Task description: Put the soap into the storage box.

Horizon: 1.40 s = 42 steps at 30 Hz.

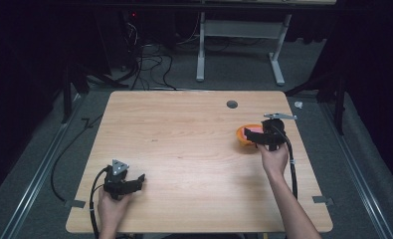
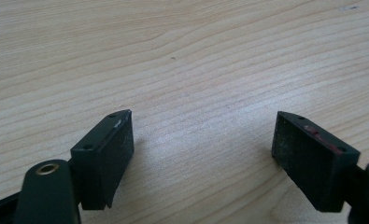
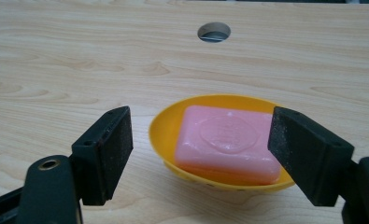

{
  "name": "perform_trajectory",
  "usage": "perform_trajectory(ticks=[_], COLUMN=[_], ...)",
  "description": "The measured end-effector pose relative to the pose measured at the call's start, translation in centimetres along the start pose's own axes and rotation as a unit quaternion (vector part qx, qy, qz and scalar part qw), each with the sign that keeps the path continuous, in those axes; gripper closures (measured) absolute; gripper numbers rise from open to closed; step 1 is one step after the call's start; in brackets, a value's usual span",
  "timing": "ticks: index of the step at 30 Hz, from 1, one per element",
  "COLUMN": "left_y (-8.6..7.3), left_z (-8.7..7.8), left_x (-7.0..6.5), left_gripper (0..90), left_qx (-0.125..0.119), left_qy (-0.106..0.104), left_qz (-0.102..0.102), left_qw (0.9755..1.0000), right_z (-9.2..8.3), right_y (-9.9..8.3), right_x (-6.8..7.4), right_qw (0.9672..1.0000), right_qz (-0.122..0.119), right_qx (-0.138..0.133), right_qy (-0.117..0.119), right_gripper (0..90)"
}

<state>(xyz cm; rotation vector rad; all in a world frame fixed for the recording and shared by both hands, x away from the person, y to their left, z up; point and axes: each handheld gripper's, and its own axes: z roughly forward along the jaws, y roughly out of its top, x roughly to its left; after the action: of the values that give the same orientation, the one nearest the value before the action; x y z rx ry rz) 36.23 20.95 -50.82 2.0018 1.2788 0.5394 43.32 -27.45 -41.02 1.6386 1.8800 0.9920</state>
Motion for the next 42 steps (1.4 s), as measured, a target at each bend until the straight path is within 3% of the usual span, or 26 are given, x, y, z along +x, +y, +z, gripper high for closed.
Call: perform_trajectory(ticks=[42], left_y=[0.0], left_z=[0.0], left_x=[0.0], left_gripper=[21.3], left_qx=[0.001], left_qy=[0.0], left_qz=[0.001], left_qw=[1.0], right_z=[-4.1], right_y=[-2.9], right_x=[0.2], right_qw=[0.9977], right_qz=[-0.014], right_qx=[-0.031], right_qy=[0.059], right_gripper=[24.7])
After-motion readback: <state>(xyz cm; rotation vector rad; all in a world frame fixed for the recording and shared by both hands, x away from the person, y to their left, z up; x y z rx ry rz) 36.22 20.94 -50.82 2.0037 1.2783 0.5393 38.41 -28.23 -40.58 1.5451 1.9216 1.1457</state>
